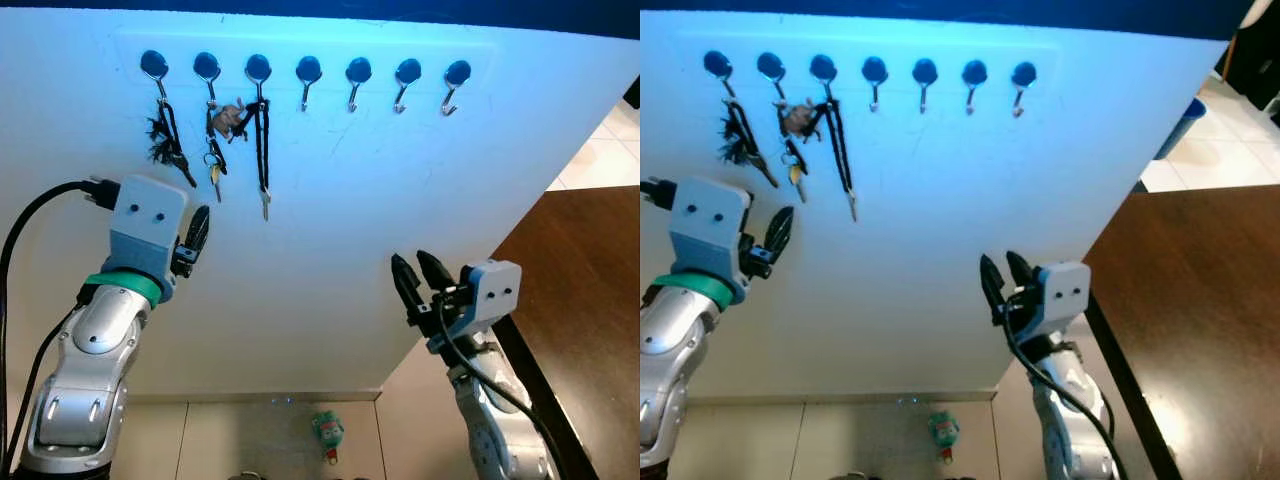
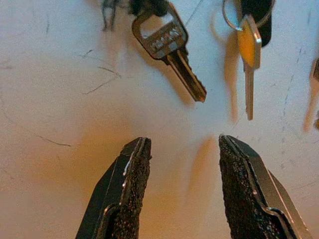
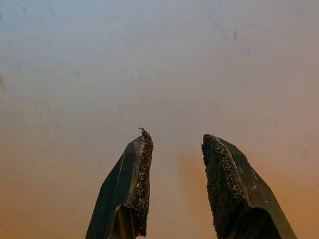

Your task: Hang keys on a hook

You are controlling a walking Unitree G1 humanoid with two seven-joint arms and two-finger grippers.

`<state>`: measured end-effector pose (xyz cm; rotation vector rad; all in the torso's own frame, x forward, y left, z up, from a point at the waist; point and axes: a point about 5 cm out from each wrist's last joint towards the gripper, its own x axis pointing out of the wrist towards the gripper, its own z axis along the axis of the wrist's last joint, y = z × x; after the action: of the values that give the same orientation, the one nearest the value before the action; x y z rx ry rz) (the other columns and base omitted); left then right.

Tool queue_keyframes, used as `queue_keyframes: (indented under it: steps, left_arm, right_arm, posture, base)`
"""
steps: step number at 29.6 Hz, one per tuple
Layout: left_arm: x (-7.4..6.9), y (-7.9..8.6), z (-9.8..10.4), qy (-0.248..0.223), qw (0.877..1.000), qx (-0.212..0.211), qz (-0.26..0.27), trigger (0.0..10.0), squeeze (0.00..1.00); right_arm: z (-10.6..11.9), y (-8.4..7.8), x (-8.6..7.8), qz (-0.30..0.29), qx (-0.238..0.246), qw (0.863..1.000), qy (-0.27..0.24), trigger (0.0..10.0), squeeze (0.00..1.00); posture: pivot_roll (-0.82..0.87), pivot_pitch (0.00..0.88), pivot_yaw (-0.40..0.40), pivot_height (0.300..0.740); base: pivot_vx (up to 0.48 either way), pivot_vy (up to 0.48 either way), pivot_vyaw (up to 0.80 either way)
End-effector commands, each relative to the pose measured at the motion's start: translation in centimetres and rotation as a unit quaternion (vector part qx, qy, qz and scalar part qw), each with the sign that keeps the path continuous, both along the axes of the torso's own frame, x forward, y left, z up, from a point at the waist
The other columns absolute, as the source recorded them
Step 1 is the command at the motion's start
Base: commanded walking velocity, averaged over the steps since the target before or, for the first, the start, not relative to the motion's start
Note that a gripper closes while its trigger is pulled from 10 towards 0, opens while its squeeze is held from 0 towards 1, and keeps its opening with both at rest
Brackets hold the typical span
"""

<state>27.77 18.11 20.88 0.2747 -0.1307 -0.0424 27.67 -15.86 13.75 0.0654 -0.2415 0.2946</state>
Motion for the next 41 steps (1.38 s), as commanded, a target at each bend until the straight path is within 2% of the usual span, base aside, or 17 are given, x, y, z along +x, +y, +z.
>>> queue_keyframes:
  steps: [1,17,41]
  left_arm:
    - [0.1,0.3,-0.1,0.009,1.000,-0.015,0.006,10.0,0.00]
    - [0.6,0.4,0.2,0.006,1.000,-0.029,0.007,10.0,0.00]
    - [0.7,0.6,0.0,0.003,1.000,-0.025,0.016,10.0,0.00]
  right_arm:
    - [-0.2,0.0,0.1,-0.001,-0.008,1.000,0.000,10.0,0.00]
    - [-0.1,0.0,0.9,-0.013,0.001,1.000,0.000,10.0,0.00]
    - [0.1,0.4,1.3,-0.005,-0.011,1.000,-0.001,10.0,0.00]
  posture:
    - [0.07,0.000,0.065,0.740]
    - [0.06,0.000,0.062,0.740]
    - [0.05,0.000,0.054,0.740]
  base:
    - [0.000,0.000,0.00]
    - [0.000,0.000,0.00]
    - [-0.408,0.000,0.00]
